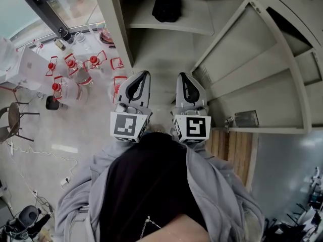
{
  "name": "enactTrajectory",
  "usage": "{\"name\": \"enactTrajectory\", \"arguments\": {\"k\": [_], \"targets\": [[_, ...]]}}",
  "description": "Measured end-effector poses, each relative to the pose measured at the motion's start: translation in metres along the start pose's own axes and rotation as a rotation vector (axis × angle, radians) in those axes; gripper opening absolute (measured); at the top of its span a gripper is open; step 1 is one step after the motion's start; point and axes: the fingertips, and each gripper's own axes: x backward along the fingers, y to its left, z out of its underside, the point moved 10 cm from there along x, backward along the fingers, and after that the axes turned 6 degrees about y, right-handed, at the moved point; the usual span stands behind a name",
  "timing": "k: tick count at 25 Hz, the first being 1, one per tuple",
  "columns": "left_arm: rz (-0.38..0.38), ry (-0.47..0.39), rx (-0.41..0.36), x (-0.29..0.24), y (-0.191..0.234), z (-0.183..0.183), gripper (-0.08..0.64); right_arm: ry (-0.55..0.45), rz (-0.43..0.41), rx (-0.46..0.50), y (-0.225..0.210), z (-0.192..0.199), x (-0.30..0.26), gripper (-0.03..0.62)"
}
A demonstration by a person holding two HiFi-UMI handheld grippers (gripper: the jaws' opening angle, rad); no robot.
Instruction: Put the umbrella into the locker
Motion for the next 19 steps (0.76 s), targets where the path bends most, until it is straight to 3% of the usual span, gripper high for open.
{"name": "enactTrajectory", "arguments": {"k": [19], "targets": [[0.071,-0.044,-0.024,-0.018,0.007,0.001,0.006,0.001,-0.032,0.005,-0.001,-0.002,-0.023,0.004]]}}
